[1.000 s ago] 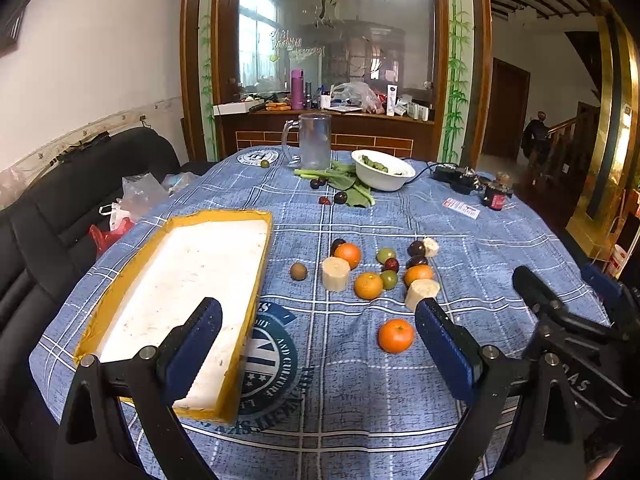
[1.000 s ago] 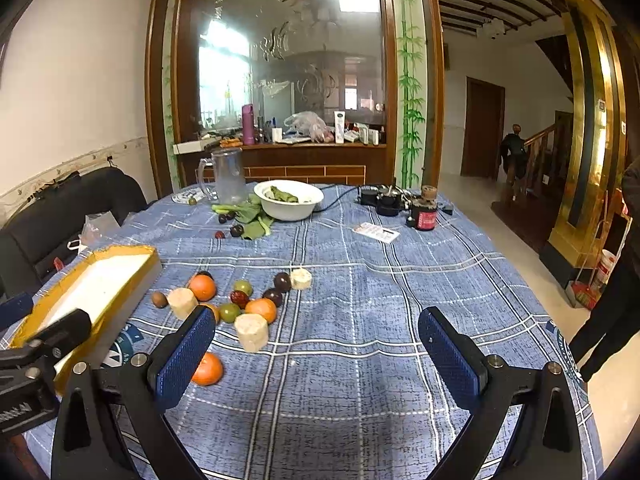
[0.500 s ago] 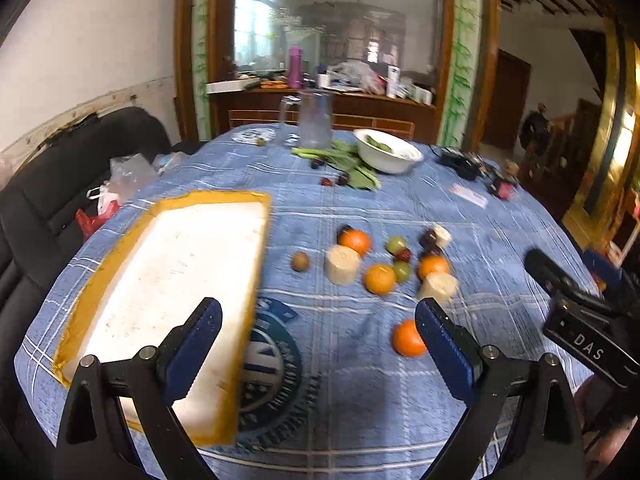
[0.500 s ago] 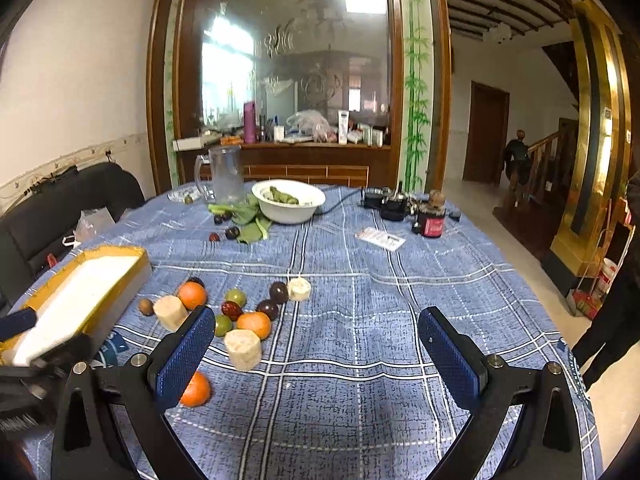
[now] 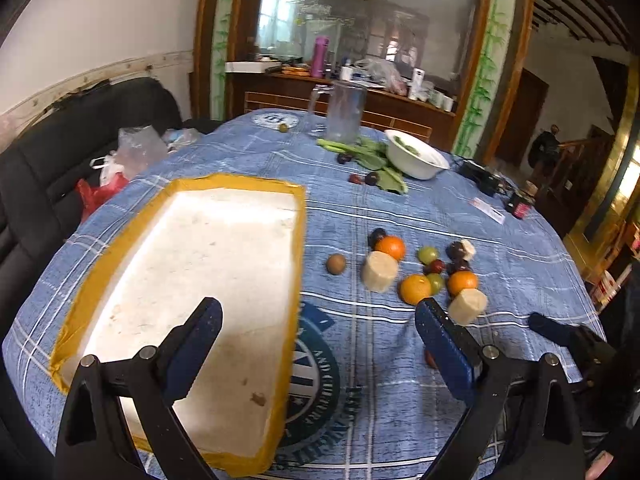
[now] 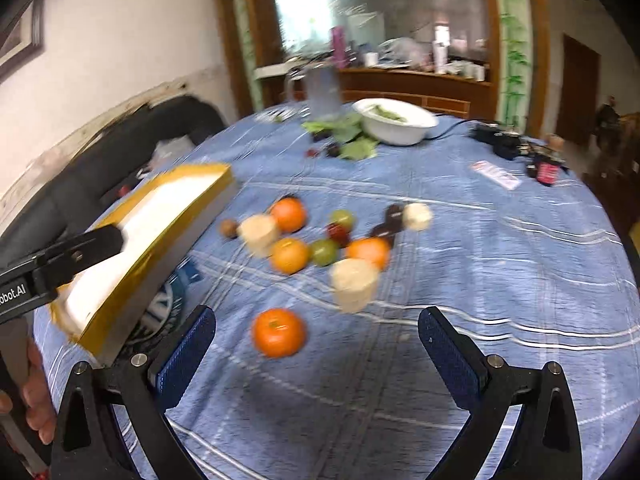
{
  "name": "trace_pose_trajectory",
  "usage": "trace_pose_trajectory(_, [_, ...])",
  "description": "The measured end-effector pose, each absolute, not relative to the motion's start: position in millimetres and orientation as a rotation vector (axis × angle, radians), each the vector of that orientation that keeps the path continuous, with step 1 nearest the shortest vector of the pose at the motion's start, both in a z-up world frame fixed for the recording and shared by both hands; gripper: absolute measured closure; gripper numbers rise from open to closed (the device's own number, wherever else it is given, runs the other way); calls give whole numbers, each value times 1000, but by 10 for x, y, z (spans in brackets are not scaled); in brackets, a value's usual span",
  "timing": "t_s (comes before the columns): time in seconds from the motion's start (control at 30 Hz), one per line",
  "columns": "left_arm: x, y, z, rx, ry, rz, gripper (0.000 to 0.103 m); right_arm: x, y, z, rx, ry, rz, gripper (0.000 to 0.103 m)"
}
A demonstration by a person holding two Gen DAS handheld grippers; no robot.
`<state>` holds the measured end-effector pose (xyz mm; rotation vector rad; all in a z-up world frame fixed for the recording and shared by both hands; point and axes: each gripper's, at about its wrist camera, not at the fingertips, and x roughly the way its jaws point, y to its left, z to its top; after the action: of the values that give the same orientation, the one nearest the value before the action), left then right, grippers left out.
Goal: Organize fruits
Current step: 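Move both tools toward the fruit beside the foam tray, then grasp a cream root chunk with the left tool while the right tool grasps an orange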
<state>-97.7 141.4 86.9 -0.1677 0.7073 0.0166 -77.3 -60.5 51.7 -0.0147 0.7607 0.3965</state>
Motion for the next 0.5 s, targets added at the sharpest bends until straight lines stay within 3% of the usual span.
trace_pose_trajectory(0.03, [-958,1398,872,-170,709,-10,14,-777,-562,500,-26,767,410,8])
trace_pose_trajectory(0.1, [-911,1337,870,-165,734,-59,42,-760,-505,459,-37,782,431,19])
trace_pose_trajectory(0.13, [-872,1296,865,-156,750,-78,47,-749,-492,441,-34,793,442,23])
trace_pose_trajectory(0.2, [-784,1199,851,-129,771,-104,50,-713,-460,388,-18,822,471,29])
trace_pose_trajectory(0.5, [-231,928,643,-94,860,-119,50,-617,-369,219,16,855,507,29])
